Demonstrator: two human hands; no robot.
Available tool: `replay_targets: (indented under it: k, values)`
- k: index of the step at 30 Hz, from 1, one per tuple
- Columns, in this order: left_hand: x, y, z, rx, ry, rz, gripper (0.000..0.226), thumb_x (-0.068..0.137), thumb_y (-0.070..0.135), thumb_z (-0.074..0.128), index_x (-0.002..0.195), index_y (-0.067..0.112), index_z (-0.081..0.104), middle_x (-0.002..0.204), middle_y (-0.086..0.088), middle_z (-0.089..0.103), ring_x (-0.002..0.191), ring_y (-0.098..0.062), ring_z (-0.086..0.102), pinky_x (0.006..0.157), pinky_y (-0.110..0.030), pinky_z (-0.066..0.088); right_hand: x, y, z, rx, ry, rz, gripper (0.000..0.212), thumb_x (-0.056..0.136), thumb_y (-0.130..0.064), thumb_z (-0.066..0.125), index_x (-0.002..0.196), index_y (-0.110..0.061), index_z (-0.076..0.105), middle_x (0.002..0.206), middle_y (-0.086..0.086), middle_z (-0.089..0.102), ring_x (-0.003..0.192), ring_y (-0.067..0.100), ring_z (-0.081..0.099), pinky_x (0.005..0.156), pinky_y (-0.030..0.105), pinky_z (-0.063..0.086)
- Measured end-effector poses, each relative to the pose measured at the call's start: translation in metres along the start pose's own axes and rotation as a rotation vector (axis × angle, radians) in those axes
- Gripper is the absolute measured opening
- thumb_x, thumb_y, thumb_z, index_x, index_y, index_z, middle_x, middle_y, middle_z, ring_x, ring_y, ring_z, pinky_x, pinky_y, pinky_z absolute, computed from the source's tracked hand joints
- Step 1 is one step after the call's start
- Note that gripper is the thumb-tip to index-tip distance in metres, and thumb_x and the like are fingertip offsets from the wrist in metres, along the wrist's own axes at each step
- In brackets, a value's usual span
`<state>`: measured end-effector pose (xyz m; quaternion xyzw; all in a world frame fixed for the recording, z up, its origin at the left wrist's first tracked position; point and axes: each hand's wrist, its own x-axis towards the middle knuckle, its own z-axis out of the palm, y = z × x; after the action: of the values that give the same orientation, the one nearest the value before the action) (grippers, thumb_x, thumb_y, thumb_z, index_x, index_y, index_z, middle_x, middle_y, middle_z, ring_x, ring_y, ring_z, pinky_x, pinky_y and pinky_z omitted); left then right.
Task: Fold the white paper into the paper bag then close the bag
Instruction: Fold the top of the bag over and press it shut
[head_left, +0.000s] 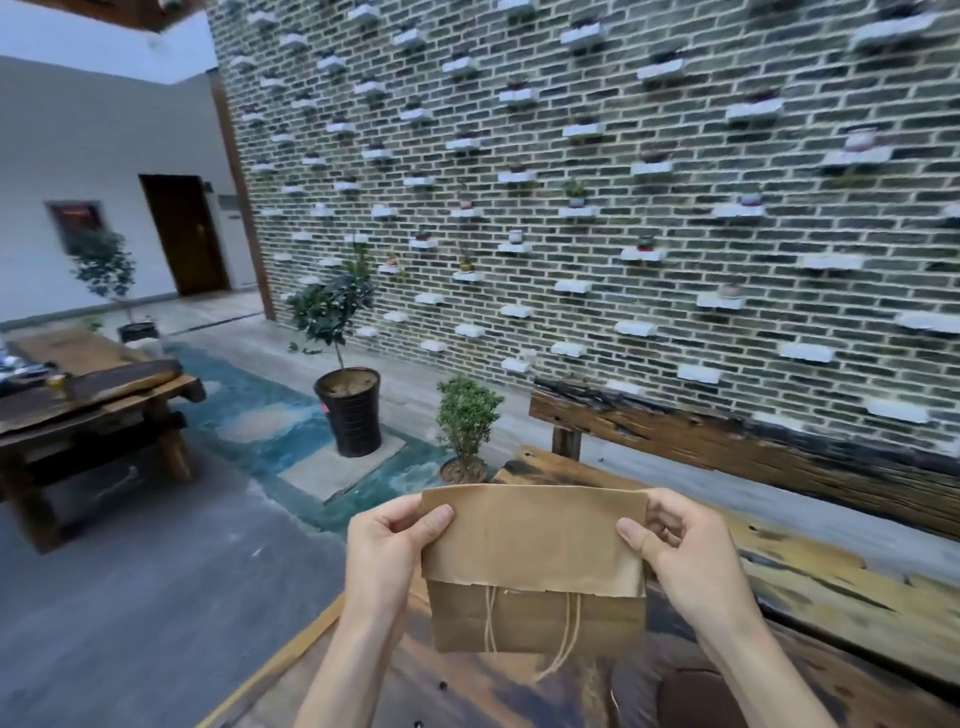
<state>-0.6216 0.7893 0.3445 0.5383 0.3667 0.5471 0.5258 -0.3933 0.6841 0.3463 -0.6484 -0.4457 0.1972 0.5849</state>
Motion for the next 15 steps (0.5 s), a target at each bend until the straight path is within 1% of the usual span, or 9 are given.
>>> replay_targets:
  k: [3,5,8,10,11,12,13,14,15]
  values:
    - [0.040,0.001,-0.012,-0.033,-0.060,0.006,0.024,0.078,-0.008,0.070,0.060,0.009,0.073,0.059,0.004,0.070,0.054,-0.005,0.061,0.050,-0.014,0.048,0.012,-0.008,0.024,-0.032,0.055,0.006,0.022,0.087,-0.002,0.070,0.085,-0.024,0.073,0.081,-0.006,0.078,0.075,0.009,0.072,0.075,0.037,0.058]
    - [0.064,-0.001,-0.017,-0.060,-0.118,0.004,0.024,0.078,-0.008,0.070,0.060,0.008,0.074,0.061,0.003,0.071,0.056,-0.007,0.062,0.051,-0.015,0.049,0.022,-0.011,0.038,-0.058,0.098,0.007,0.021,0.087,-0.002,0.070,0.086,-0.023,0.074,0.082,-0.004,0.078,0.078,0.015,0.072,0.078,0.042,0.058]
    - [0.098,-0.012,-0.024,-0.081,-0.203,-0.027,0.034,0.079,-0.007,0.070,0.051,0.012,0.069,0.053,0.010,0.064,0.051,-0.005,0.055,0.047,-0.013,0.044,0.030,-0.012,0.055,-0.084,0.150,0.018,0.020,0.086,-0.005,0.071,0.084,-0.024,0.073,0.081,0.005,0.076,0.079,0.026,0.070,0.079,0.048,0.057]
    - [0.118,-0.022,-0.023,-0.082,-0.230,-0.057,0.025,0.077,-0.004,0.073,0.057,0.011,0.071,0.059,0.007,0.065,0.057,-0.008,0.056,0.052,-0.016,0.047,0.035,-0.008,0.061,-0.112,0.197,0.029,0.019,0.086,-0.008,0.071,0.088,-0.026,0.072,0.084,0.012,0.074,0.082,0.034,0.067,0.080,0.052,0.055]
    - [0.126,-0.026,-0.021,-0.082,-0.239,-0.077,0.012,0.075,-0.003,0.075,0.068,0.006,0.074,0.070,0.001,0.069,0.065,-0.012,0.060,0.062,-0.022,0.051,0.037,-0.007,0.062,-0.120,0.215,0.039,0.020,0.086,-0.007,0.071,0.090,-0.027,0.072,0.082,0.010,0.074,0.081,0.035,0.067,0.079,0.050,0.056]
    - [0.134,-0.033,-0.017,-0.075,-0.245,-0.089,0.005,0.074,-0.003,0.076,0.077,0.000,0.074,0.079,-0.004,0.071,0.074,-0.016,0.062,0.072,-0.028,0.052,0.037,-0.005,0.062,-0.125,0.223,0.048,0.023,0.087,-0.006,0.070,0.092,-0.029,0.071,0.076,0.005,0.073,0.076,0.031,0.066,0.075,0.043,0.056]
    - [0.139,-0.036,-0.013,-0.067,-0.257,-0.103,0.008,0.074,-0.004,0.076,0.080,-0.005,0.072,0.081,-0.006,0.069,0.079,-0.018,0.061,0.078,-0.031,0.050,0.037,-0.006,0.061,-0.142,0.224,0.051,0.028,0.087,-0.005,0.069,0.094,-0.031,0.069,0.065,-0.002,0.067,0.068,0.025,0.063,0.069,0.033,0.053]
    - [0.145,-0.042,-0.008,-0.064,-0.282,-0.106,0.008,0.075,-0.005,0.076,0.076,0.000,0.069,0.079,-0.003,0.066,0.079,-0.017,0.058,0.079,-0.032,0.047,0.038,-0.004,0.060,-0.171,0.232,0.047,0.033,0.087,-0.003,0.068,0.096,-0.034,0.067,0.056,-0.006,0.056,0.060,0.017,0.055,0.063,0.026,0.046]
    - [0.149,-0.046,-0.002,-0.058,-0.302,-0.110,0.019,0.076,-0.005,0.075,0.073,0.010,0.062,0.074,0.001,0.058,0.077,-0.015,0.053,0.074,-0.031,0.044,0.038,-0.002,0.059,-0.206,0.243,0.047,0.036,0.087,-0.002,0.068,0.097,-0.037,0.066,0.053,-0.007,0.048,0.056,0.012,0.048,0.061,0.023,0.041]
